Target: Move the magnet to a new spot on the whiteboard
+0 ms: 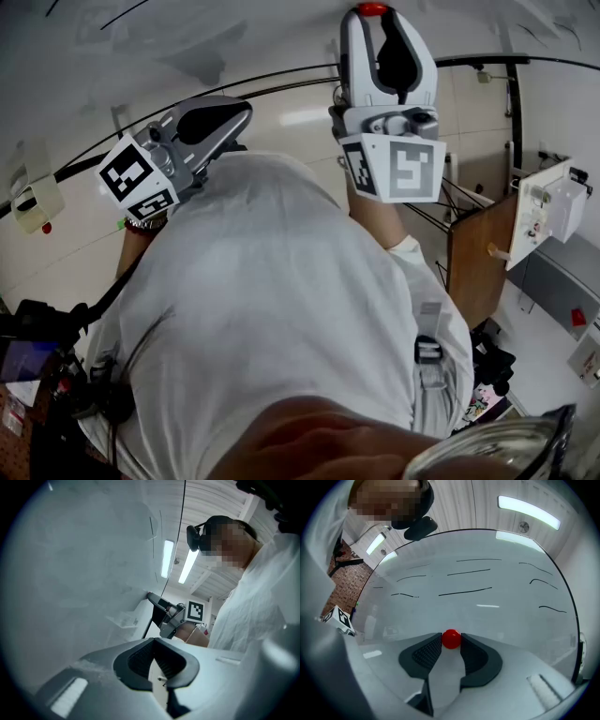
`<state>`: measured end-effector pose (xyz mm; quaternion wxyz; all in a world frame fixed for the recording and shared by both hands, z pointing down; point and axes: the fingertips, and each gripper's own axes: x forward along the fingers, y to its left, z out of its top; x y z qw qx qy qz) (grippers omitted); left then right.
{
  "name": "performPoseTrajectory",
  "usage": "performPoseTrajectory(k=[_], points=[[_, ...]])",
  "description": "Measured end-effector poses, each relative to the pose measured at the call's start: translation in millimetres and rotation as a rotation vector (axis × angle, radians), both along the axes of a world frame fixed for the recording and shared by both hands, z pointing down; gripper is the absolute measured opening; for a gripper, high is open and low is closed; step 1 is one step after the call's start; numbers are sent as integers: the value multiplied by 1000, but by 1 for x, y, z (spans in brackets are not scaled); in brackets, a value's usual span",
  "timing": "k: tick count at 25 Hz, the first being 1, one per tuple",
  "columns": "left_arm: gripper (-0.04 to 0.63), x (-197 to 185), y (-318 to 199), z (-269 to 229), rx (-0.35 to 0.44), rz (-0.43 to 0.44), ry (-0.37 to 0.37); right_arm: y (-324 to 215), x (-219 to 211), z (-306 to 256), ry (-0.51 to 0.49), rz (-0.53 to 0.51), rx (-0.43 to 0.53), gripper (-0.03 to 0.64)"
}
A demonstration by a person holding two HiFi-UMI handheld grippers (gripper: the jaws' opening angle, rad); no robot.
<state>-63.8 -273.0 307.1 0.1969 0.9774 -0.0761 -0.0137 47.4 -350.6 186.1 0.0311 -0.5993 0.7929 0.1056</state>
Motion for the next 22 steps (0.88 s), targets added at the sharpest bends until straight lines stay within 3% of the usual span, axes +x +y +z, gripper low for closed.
performPoseTrajectory(k=[6, 11, 17, 22], points=[[-3, 6, 1, 0, -8, 18, -5, 4, 0, -1, -1, -14, 10, 124], [-3, 6, -4, 0, -6, 7, -16, -7, 7, 20, -35, -4, -52, 150], [-3, -8, -3, 9, -12, -45, -31, -1, -5, 44, -64, -58, -104, 153], [-3, 14, 32, 10, -9, -71, -49, 33, 9, 58, -87, -118, -143, 153]])
